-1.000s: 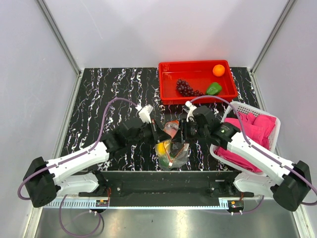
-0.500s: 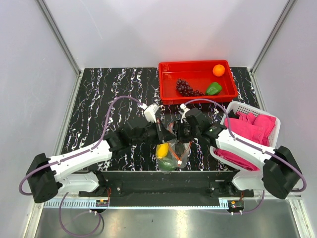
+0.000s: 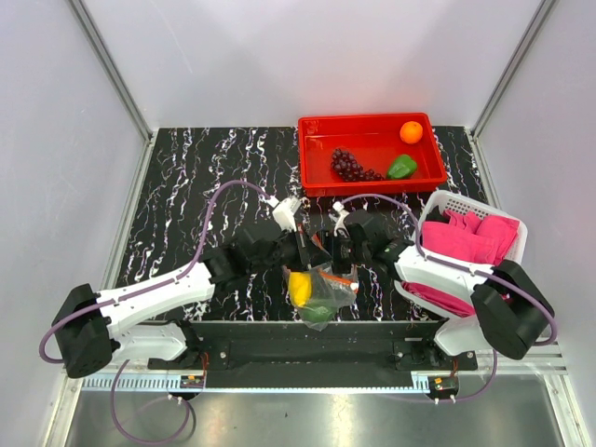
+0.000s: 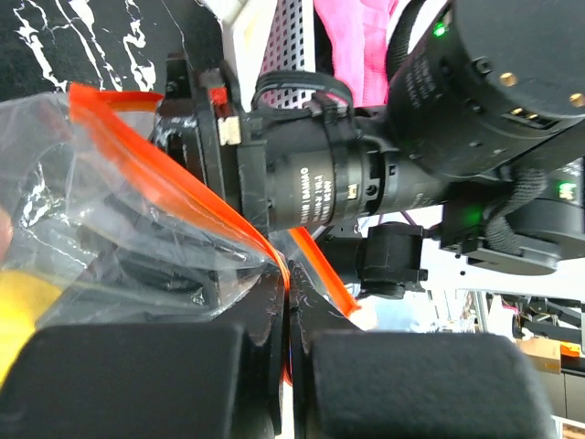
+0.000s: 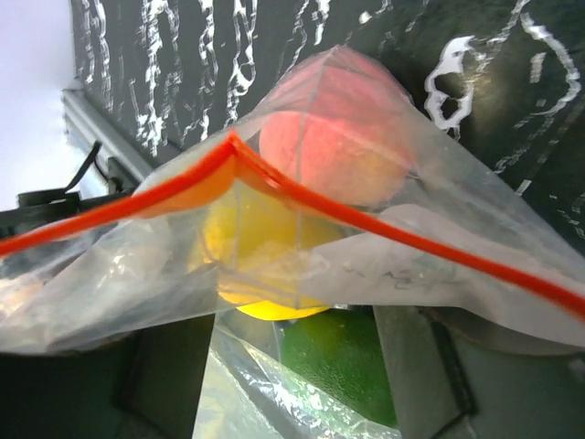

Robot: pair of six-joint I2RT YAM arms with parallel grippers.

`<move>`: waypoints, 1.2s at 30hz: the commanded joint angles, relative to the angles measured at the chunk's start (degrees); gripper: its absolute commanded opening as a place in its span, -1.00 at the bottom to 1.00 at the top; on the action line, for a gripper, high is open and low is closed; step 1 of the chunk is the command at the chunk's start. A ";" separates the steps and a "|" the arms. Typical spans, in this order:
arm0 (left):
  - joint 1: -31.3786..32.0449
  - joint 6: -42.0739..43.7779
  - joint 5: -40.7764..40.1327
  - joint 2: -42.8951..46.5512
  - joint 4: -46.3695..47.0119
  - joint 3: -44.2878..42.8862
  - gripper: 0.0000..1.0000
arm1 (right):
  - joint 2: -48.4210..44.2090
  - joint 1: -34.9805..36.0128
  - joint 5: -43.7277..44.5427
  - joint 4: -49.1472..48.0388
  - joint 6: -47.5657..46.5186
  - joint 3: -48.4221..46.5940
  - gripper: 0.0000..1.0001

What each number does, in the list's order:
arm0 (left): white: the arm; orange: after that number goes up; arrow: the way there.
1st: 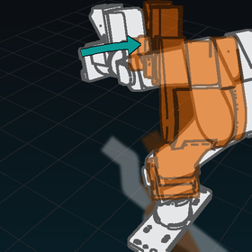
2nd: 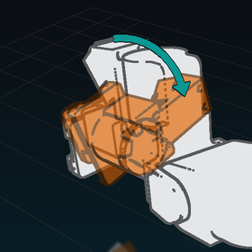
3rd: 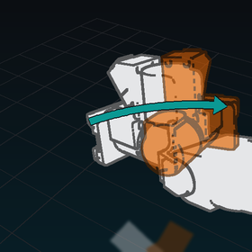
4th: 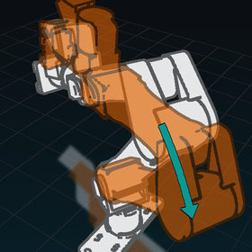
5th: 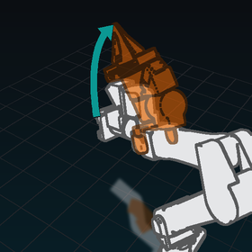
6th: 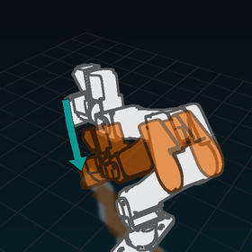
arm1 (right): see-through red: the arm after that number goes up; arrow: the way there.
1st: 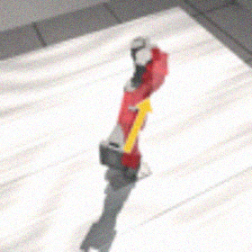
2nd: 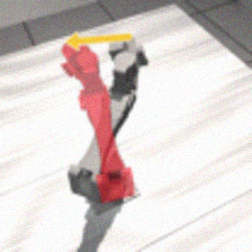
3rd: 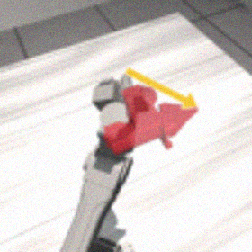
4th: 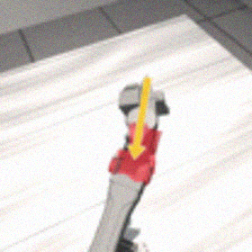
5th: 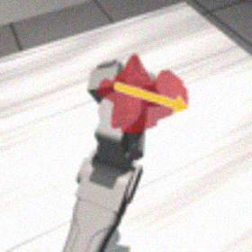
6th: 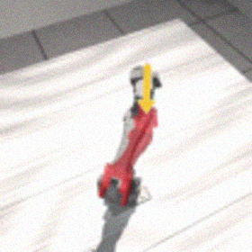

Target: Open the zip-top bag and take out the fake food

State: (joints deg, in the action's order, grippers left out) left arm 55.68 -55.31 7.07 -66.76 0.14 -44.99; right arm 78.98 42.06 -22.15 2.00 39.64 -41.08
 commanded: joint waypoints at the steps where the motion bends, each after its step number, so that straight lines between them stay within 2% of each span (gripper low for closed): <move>1: 0.48 0.64 -1.71 0.76 4.08 0.52 -1.00 | 1.09 0.48 -5.09 -8.23 1.40 2.05 0.54; 5: 0.48 1.96 -4.60 1.46 0.83 0.08 -1.00 | 0.74 0.48 -8.43 -11.83 1.58 4.43 0.64; 8: 0.48 3.45 -6.27 1.29 -1.18 -0.88 -1.00 | -0.66 0.39 -10.45 -14.73 0.97 7.15 0.82; 13: 0.66 5.56 -4.44 -4.15 -3.39 -7.47 -1.00 | -1.64 0.39 -12.21 -16.76 0.70 8.82 0.86; 21: 3.91 4.33 -2.50 -10.67 -0.93 -13.54 -1.00 | 0.38 0.47 -10.55 -20.54 2.20 8.82 0.89; 27: 4.17 4.16 -4.51 -8.65 -1.29 -10.30 -1.00 | 1.00 0.48 -10.81 -21.07 3.08 10.84 0.81; 30: 4.09 4.07 -5.57 -6.72 -1.55 -7.92 -1.00 | 0.39 0.48 -8.97 -20.37 2.29 12.16 0.68; 34: 4.17 3.54 -6.37 -4.79 -1.81 -5.64 -1.00 | -0.23 0.39 -8.08 -18.44 1.76 12.25 0.48; 36: 4.17 3.45 -6.45 -3.82 -1.81 -4.93 -1.00 | -0.32 0.39 -7.73 -18.44 1.85 12.43 0.21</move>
State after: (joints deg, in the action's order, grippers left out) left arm 59.57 -51.53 2.50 -73.87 -4.21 -51.13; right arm 79.83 42.02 -31.51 -15.40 42.04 -28.95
